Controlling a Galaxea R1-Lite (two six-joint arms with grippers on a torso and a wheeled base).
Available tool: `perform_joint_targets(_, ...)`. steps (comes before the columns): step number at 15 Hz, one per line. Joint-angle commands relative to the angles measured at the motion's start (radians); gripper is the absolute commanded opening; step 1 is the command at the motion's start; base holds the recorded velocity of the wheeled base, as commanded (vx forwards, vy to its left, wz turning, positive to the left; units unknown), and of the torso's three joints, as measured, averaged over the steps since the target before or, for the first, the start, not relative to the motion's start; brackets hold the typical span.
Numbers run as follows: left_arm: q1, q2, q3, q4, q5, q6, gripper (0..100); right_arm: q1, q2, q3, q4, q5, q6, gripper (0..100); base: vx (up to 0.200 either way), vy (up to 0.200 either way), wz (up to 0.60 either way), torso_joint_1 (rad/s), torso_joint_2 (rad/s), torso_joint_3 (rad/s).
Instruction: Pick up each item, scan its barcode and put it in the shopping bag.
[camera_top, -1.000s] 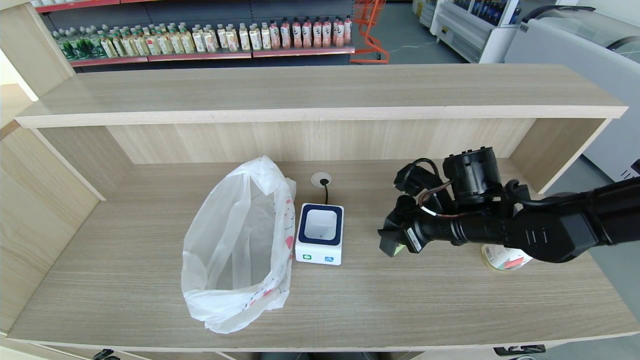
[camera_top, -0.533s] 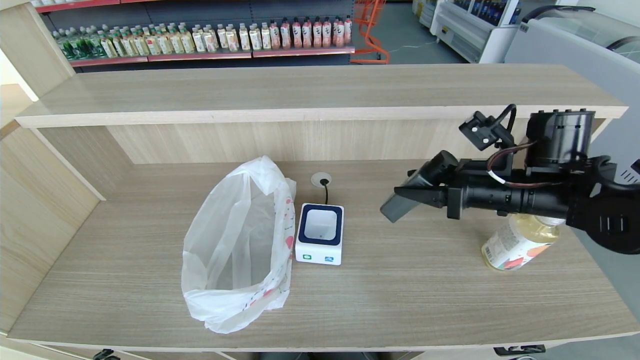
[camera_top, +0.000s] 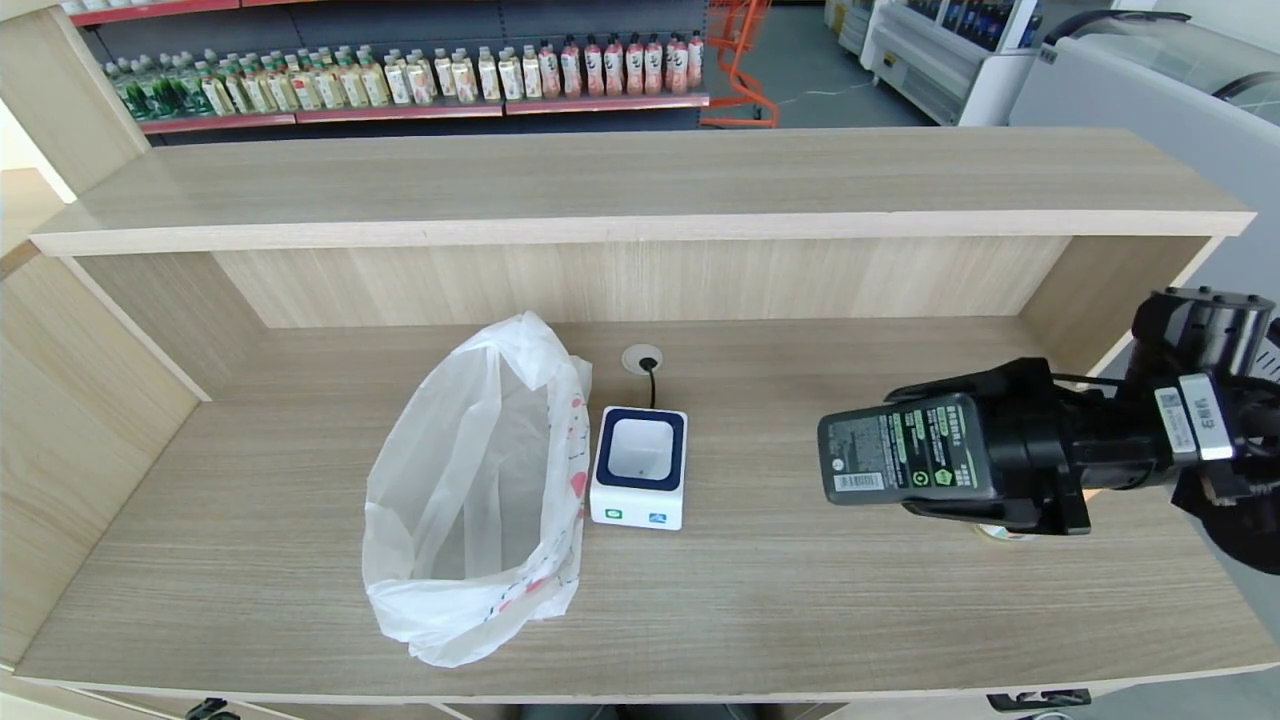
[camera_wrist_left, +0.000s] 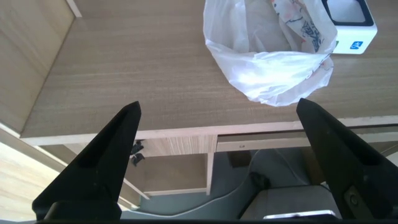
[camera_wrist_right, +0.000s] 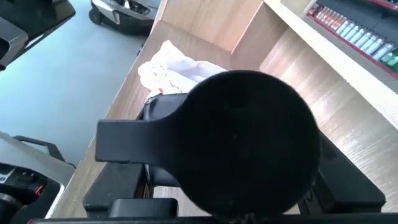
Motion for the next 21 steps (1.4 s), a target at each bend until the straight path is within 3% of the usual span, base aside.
perform_joint_targets(1, 0.000, 0.000, 0.000, 0.000, 0.000, 0.001, 100, 0.037, 0.062, 0.006, -0.006, 0.005, -0.014, 0, 0.000, 0.000, 0.00, 0.000, 0.00, 0.000)
perform_joint_targets(12, 0.000, 0.002, 0.000, 0.000, 0.000, 0.000, 100, 0.288, 0.111, -0.004, -0.051, -0.045, -0.098, 0, 0.000, 0.000, 0.00, 0.000, 0.00, 0.000)
perform_joint_targets(21, 0.000, 0.000, 0.000, 0.000, 0.000, 0.000, 100, 0.414, 0.137, -0.097, -0.107, -0.064, -0.098, 0, 0.000, 0.000, 0.00, 0.000, 0.00, 0.000)
